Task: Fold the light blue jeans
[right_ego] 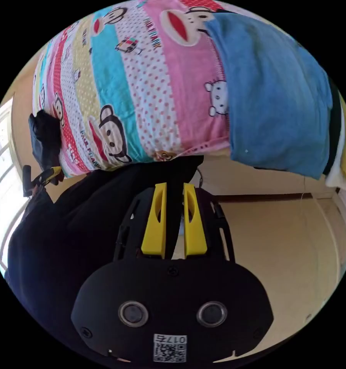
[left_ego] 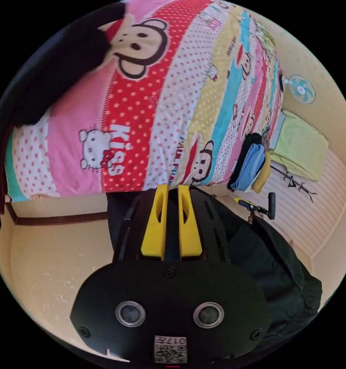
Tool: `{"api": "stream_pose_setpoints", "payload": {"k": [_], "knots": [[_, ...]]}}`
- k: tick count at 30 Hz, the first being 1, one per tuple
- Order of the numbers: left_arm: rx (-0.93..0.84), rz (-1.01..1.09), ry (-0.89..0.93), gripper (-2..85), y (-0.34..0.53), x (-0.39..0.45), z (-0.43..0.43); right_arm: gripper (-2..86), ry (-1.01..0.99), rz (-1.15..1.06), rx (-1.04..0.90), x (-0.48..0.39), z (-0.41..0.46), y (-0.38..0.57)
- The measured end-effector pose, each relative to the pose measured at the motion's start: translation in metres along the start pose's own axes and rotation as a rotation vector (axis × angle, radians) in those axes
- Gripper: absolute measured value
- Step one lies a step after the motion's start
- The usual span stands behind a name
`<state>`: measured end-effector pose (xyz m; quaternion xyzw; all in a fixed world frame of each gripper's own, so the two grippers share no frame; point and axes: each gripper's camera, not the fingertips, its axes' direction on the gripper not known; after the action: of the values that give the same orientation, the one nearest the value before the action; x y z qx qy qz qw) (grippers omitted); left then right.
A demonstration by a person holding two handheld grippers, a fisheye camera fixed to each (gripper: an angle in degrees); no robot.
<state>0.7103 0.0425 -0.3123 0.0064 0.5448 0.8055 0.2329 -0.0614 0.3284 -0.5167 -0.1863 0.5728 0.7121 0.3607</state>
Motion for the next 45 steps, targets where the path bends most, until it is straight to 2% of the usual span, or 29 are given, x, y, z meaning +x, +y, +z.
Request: {"api": "stream_pose_setpoints", "payload": {"k": [5,9,14,17,20,21,25,26,30,33,36,38,39,41,43,45], "knots": [[-0.091,0.334,-0.118,4.6,-0.078,0.168,0.085,6.8,-0.031,0.133,0.247,0.11,-0.02,0.042],[-0.151,0.533,-0.143,5.8,-0.11,0.277,0.163,7.8,-0.02,0.173,0.407,0.176,-0.039,0.05],[-0.234,0.745,-0.166,8.9,-0.128,0.406,0.29,9.4,-0.048,0.207,0.534,0.233,-0.06,0.041],[-0.293,0.784,-0.178,9.9,-0.134,0.45,0.352,10.2,-0.098,0.214,0.535,0.264,-0.054,0.026],[-0.328,0.76,-0.187,10.8,-0.142,0.468,0.393,8.1,-0.184,0.204,0.401,0.292,-0.026,0.004],[-0.328,0.749,-0.191,10.9,-0.143,0.469,0.398,6.4,-0.226,0.193,0.416,0.299,-0.025,0.006],[-0.24,0.622,-0.158,14.4,-0.157,0.46,0.389,3.1,-0.331,0.021,0.659,0.302,-0.05,0.047],[-0.191,0.582,-0.109,15.5,-0.161,0.456,0.377,2.6,-0.429,-0.047,0.732,0.303,-0.059,0.064],[-0.121,0.539,0.015,16.3,-0.172,0.453,0.35,1.8,-0.643,-0.345,0.788,0.293,-0.085,0.098],[-0.262,0.517,-0.102,15.1,-0.187,0.456,0.367,1.4,-0.719,-0.454,0.814,0.291,-0.1,0.102],[-0.417,0.487,-0.125,7.5,-0.199,0.452,0.389,1.0,-0.737,-0.614,0.797,0.296,-0.118,0.096],[-0.378,0.501,0.064,4.1,-0.204,0.454,0.376,1.0,-0.674,-0.694,0.808,0.302,-0.131,0.1],[-0.361,0.51,0.117,4.0,-0.204,0.455,0.37,1.1,-0.642,-0.729,0.827,0.309,-0.141,0.106],[-0.292,0.579,0.342,3.6,-0.202,0.46,0.337,1.2,-0.625,-0.729,0.87,0.327,-0.153,0.118],[-0.258,0.657,0.456,3.4,-0.196,0.467,0.311,1.5,-0.665,-0.671,0.938,0.355,-0.162,0.13],[-0.229,0.751,0.507,3.3,-0.185,0.476,0.287,2.3,-0.677,-0.52,0.994,0.396,-0.163,0.141]]}}
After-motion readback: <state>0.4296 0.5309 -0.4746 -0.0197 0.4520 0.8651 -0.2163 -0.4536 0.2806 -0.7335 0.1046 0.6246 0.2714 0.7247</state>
